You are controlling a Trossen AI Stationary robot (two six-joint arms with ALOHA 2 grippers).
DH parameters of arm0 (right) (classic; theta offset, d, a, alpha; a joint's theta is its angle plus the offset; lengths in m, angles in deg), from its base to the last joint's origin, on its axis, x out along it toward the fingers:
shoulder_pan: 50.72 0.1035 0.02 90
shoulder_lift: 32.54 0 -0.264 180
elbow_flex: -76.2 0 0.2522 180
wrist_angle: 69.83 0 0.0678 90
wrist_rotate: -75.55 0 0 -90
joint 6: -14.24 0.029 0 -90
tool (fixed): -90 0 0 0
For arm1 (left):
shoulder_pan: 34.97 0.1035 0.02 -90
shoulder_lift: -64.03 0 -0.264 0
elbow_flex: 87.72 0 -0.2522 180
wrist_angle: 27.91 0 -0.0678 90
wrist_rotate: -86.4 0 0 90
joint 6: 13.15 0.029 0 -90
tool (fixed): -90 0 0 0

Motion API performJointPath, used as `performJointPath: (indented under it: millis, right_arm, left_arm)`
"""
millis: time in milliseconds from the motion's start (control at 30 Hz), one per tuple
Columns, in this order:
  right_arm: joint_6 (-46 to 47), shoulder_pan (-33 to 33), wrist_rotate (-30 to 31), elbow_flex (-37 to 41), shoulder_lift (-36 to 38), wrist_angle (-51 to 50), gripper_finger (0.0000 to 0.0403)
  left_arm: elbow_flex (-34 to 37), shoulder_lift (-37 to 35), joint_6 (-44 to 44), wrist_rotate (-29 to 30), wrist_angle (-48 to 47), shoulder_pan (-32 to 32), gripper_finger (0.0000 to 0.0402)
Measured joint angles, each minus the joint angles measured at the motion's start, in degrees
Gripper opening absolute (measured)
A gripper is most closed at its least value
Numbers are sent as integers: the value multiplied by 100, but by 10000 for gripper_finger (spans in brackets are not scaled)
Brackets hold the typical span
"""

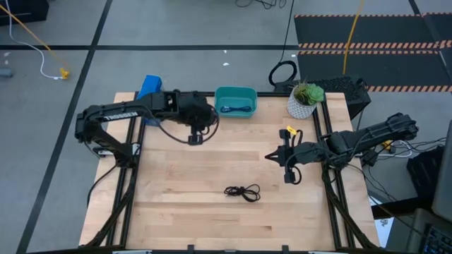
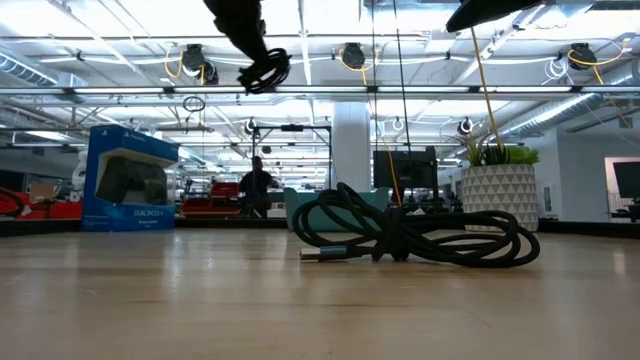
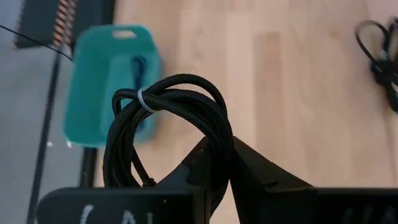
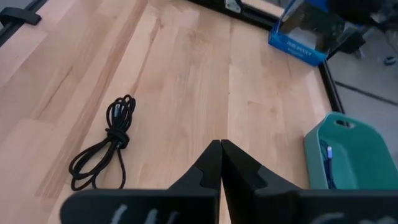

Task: Pick and place USB-C Cables
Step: Put the top black charger cable into the blue bin

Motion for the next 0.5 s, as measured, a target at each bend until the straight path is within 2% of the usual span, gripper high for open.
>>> performJointPath:
  millis: [233, 500]
  right_arm:
    - [-265, -4, 1, 0, -1, 234, 0]
    - [-250, -4, 1, 0, -1, 238, 0]
  left_arm:
    - [7, 135, 410, 1, 858, 486, 42]
    - [1, 718, 618, -137, 1764, 869, 42]
